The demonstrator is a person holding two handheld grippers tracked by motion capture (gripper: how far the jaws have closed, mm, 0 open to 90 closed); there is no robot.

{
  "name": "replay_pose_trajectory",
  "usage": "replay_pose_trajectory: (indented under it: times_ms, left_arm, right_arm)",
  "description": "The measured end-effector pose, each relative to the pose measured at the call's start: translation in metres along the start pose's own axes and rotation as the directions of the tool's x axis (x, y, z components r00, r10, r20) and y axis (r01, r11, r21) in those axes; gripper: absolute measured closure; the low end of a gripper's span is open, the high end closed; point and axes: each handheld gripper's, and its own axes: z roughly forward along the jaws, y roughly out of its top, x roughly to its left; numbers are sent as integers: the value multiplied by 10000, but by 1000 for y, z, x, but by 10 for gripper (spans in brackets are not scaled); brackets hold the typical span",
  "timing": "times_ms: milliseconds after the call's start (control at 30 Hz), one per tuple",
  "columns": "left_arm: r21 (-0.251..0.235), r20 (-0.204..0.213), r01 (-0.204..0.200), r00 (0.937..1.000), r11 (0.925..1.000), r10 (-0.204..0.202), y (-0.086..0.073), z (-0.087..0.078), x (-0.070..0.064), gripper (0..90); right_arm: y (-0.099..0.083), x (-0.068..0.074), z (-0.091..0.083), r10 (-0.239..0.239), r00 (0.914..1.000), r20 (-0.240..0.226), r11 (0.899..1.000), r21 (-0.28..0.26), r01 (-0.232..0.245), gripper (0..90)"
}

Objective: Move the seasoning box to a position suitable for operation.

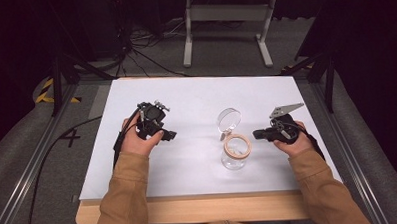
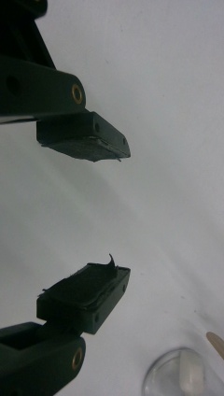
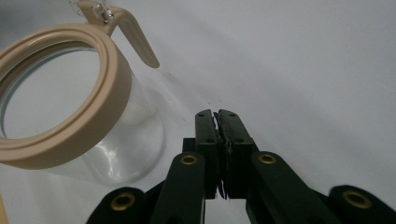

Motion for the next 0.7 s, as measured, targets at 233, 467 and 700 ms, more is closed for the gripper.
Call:
replay_pose_trajectory:
  times_ms: [233,467,700]
  left_arm:
    - [-473,429,185,9989,9987,-165,-1,-5,-5,363]
    - [-425,800,173,9967,9989,-139,0,-10,-7,391]
    - [-415,843,42,9964,9991,-7,1,-10,-10,390]
  right_arm:
    - [0,5,8,-195,9996,-201,9991,377,202,872]
    - [1,15,20,-465,9971,-597,9932,1037,526,879]
    - [0,25,35,-958,9932,-668,9784,1771,1063,892]
